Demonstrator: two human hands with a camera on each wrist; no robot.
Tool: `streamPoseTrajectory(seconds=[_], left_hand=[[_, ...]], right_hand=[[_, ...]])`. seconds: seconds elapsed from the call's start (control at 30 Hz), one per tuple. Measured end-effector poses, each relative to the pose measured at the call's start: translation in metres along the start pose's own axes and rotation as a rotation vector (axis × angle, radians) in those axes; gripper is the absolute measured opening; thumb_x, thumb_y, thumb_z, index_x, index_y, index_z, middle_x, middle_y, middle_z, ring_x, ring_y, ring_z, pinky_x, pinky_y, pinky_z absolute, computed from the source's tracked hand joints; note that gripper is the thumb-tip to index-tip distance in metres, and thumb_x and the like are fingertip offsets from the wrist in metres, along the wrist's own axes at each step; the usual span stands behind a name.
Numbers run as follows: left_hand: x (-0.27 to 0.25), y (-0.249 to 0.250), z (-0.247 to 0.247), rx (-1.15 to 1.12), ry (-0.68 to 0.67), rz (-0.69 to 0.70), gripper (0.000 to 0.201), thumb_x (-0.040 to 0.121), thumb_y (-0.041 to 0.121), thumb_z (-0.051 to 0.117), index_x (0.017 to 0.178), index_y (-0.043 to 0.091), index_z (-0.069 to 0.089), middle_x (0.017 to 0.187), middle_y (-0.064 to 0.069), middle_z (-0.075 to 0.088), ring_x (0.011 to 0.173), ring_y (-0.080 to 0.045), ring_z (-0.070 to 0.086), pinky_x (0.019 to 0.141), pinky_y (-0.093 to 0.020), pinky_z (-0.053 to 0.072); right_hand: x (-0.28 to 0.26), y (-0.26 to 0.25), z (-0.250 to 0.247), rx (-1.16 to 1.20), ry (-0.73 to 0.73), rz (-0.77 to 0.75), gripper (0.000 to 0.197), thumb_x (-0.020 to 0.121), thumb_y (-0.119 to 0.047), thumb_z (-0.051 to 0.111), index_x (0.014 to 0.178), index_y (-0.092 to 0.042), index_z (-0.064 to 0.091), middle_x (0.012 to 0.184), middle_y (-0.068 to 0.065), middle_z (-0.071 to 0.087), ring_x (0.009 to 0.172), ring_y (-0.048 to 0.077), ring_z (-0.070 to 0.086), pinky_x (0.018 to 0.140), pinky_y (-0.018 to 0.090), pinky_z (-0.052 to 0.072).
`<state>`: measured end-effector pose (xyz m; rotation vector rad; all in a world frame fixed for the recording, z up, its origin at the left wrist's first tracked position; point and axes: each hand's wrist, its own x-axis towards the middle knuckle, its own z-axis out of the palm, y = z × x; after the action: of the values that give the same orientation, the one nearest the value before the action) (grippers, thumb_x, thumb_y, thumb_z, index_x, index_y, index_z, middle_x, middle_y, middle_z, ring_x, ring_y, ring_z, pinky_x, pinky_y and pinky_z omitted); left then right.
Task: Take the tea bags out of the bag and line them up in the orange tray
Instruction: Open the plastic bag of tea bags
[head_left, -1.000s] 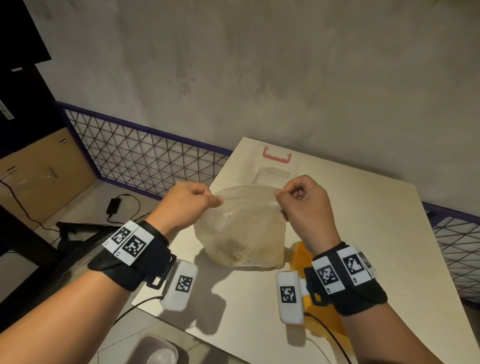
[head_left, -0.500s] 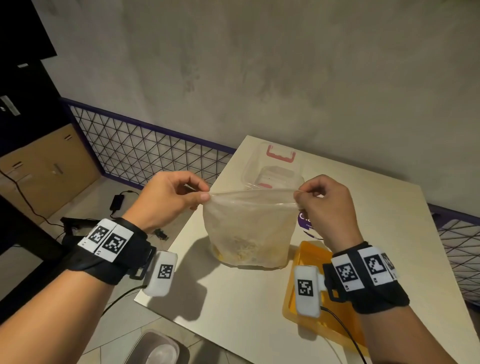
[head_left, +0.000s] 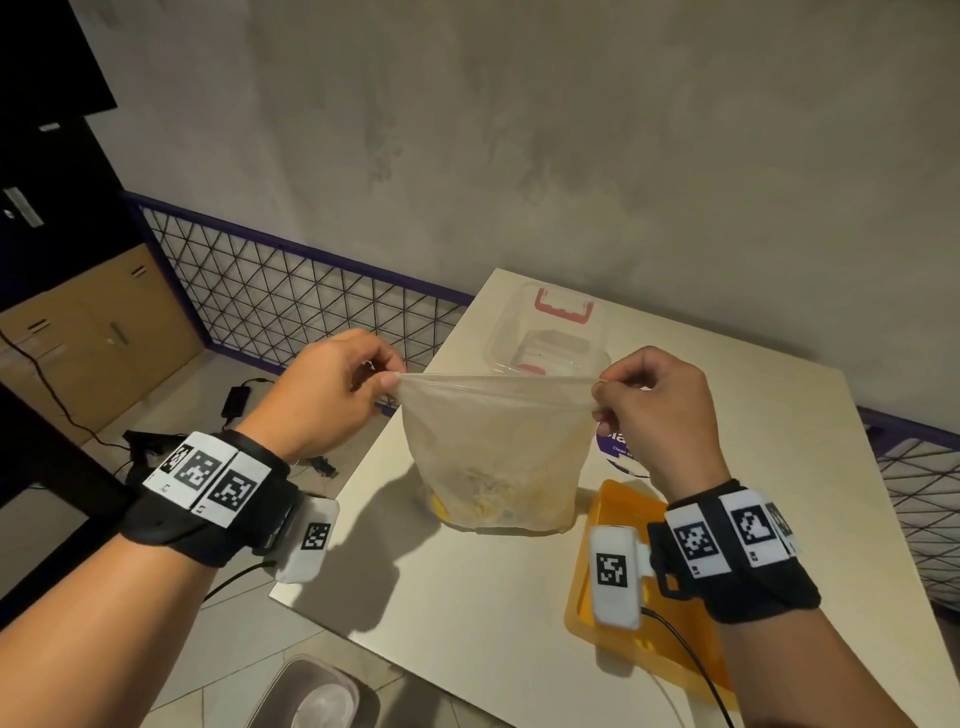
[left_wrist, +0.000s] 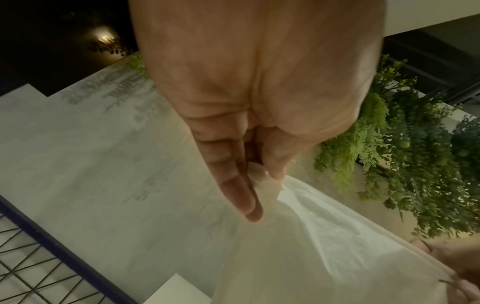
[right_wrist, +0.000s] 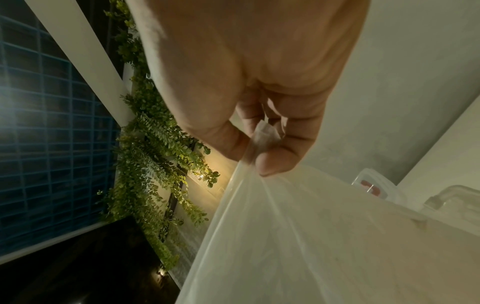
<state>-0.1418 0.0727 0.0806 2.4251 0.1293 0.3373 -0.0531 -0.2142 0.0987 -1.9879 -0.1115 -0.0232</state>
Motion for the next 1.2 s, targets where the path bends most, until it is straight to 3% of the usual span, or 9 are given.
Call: streamPoseTrajectory(seconds=[0.23, 0.4, 0.53, 0.63, 0.73, 0.83, 0.93, 1.03, 1.2], left_hand=[[0.002, 0.032, 0.004, -0.091, -0.072, -0.209, 0.026, 0.081, 0.062, 0.067, 0.088, 0.036, 0.068, 0.089, 0.010, 0.065, 0.079, -0.012, 0.063, 0.069, -0.033, 0.052], [0.005, 0.032, 0.033, 0.244, -0.172, -0.200, 0.009, 0.084, 0.035, 0.072, 0.092, 0.033, 0.072, 0.097, 0.006, 0.061, 0.091, -0.015, 0.059, 0.071, -0.026, 0.042], [0.004, 0.017, 0.051, 0.250, -0.136, -0.339, 0.015, 0.092, 0.026, 0.065, 0.104, 0.026, 0.072, 0.108, -0.003, 0.056, 0.098, -0.020, 0.053, 0.080, -0.028, 0.042], [0.004, 0.011, 0.060, -0.279, -0.107, -0.552, 0.012, 0.092, 0.014, 0.064, 0.088, 0.011, 0.075, 0.089, -0.010, 0.070, 0.075, -0.020, 0.061, 0.062, -0.026, 0.049], [0.004, 0.021, 0.064, -0.845, -0.130, -0.765, 0.018, 0.092, -0.004, 0.054, 0.094, 0.000, 0.071, 0.082, -0.016, 0.069, 0.062, -0.019, 0.059, 0.051, -0.024, 0.051], [0.007, 0.026, 0.067, -1.042, -0.174, -0.879, 0.019, 0.092, -0.002, 0.052, 0.096, 0.006, 0.068, 0.078, -0.012, 0.069, 0.055, -0.017, 0.061, 0.046, -0.022, 0.051], [0.007, 0.024, 0.066, -1.219, -0.231, -0.926, 0.016, 0.092, 0.004, 0.054, 0.102, 0.005, 0.065, 0.090, -0.013, 0.069, 0.062, -0.021, 0.065, 0.055, -0.026, 0.060], [0.002, 0.024, 0.069, -1.377, -0.284, -0.905, 0.013, 0.082, 0.003, 0.058, 0.094, 0.003, 0.062, 0.100, -0.016, 0.069, 0.076, -0.032, 0.067, 0.072, -0.038, 0.061], [-0.011, 0.018, 0.086, -1.722, -0.228, -0.832, 0.019, 0.076, 0.010, 0.050, 0.092, 0.001, 0.057, 0.095, -0.024, 0.068, 0.083, -0.038, 0.070, 0.080, -0.048, 0.059]], right_hand=[[-0.004, -0.002, 0.008, -0.034, -0.077, -0.020, 0.008, 0.088, -0.004, 0.062, 0.087, -0.012, 0.063, 0.089, 0.004, 0.067, 0.056, 0.018, 0.071, 0.068, 0.037, 0.062], [-0.005, -0.006, 0.011, 0.177, -0.098, 0.041, 0.011, 0.091, 0.006, 0.061, 0.094, -0.004, 0.062, 0.095, 0.019, 0.065, 0.067, 0.024, 0.068, 0.055, 0.025, 0.059], [-0.005, 0.001, 0.006, 0.585, -0.205, 0.335, 0.023, 0.091, 0.014, 0.053, 0.110, 0.002, 0.059, 0.092, 0.022, 0.064, 0.083, 0.032, 0.066, 0.070, 0.040, 0.063], [-0.007, 0.014, 0.010, 0.711, -0.239, 0.470, 0.024, 0.092, 0.015, 0.045, 0.109, 0.004, 0.058, 0.096, 0.025, 0.061, 0.090, 0.039, 0.062, 0.078, 0.053, 0.059], [-0.012, 0.029, 0.024, 0.699, -0.275, 0.539, 0.023, 0.089, 0.006, 0.043, 0.099, 0.000, 0.063, 0.099, 0.027, 0.057, 0.081, 0.035, 0.058, 0.062, 0.042, 0.054], [-0.015, 0.039, 0.032, 0.614, -0.420, 0.503, 0.007, 0.090, -0.012, 0.062, 0.094, -0.010, 0.067, 0.097, 0.016, 0.067, 0.085, 0.030, 0.066, 0.062, 0.036, 0.053], [-0.011, 0.053, 0.034, 0.359, -0.470, 0.420, 0.009, 0.087, -0.011, 0.071, 0.084, -0.012, 0.063, 0.086, 0.007, 0.071, 0.076, 0.019, 0.070, 0.059, 0.032, 0.056], [-0.003, 0.071, 0.039, 0.125, -0.409, 0.421, 0.014, 0.087, -0.020, 0.072, 0.081, -0.009, 0.066, 0.085, 0.014, 0.068, 0.079, 0.027, 0.065, 0.077, 0.047, 0.057], [0.007, 0.087, 0.043, 0.282, -0.357, 0.621, 0.012, 0.095, -0.012, 0.063, 0.093, -0.001, 0.067, 0.100, 0.021, 0.072, 0.091, 0.033, 0.065, 0.075, 0.041, 0.052]])
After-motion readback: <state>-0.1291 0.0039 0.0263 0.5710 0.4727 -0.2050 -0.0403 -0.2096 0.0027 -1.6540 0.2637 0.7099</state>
